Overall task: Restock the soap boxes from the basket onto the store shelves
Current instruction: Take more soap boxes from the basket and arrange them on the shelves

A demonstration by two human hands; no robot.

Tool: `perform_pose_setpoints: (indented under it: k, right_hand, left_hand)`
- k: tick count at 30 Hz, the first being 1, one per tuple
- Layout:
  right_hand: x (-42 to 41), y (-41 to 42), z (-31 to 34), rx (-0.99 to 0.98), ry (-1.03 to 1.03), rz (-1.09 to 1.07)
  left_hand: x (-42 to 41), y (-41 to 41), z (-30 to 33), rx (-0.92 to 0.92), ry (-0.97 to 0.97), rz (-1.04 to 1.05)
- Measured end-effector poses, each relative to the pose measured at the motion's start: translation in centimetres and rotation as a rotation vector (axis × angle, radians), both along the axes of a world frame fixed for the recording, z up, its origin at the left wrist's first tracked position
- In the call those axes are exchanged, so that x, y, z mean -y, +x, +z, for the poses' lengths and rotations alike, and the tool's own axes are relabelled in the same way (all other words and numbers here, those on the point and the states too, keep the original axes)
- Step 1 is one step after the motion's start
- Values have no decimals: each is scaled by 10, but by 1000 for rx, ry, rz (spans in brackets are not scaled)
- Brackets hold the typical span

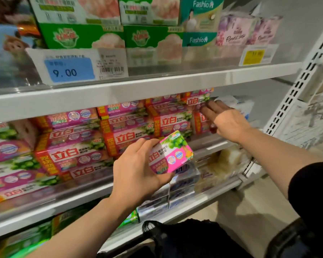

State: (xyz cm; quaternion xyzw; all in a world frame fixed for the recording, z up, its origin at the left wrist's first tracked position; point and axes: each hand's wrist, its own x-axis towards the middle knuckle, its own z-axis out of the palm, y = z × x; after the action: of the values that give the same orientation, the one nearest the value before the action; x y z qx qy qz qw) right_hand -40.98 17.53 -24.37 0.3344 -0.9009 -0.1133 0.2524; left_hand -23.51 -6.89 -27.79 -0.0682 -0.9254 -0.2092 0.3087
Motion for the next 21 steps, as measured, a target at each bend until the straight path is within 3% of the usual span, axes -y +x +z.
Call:
perform_pose_setpoints:
  k: [4, 7, 10, 12, 13, 15, 16, 18, 21]
  right_hand:
    - [-2, 3, 12, 89, 1, -20]
    - [-1, 3, 15, 319, -72, -256]
    - [-5, 11, 11, 394, -192, -313]
    - [-9, 26, 1, 384, -408, -228]
    - [-7, 37, -1, 451, -613, -153]
    - [1, 58, 4, 830, -1044, -28]
    - [3, 65, 7, 1070, -1143, -43]
    - [2, 72, 11, 1345, -1069, -80]
    - [5, 81, 10, 1350, -923, -74]
  left_hand:
    - [-4, -4, -3, 15, 4, 10]
    - [-8, -4, -6, 2, -18, 4]
    - [-10, -5, -10, -16, -33, -2]
    - [-13, -5, -11, -44, -32, -16]
    - [-15, -4, -10, -67, -33, -22]
    - [-20, -5, -9, -116, -48, -34]
    - [-23, -6, -9, -130, -61, -40]
    - [-29, -9, -9, -146, -85, -45]
    - [-35, -14, -13, -187, -102, -49]
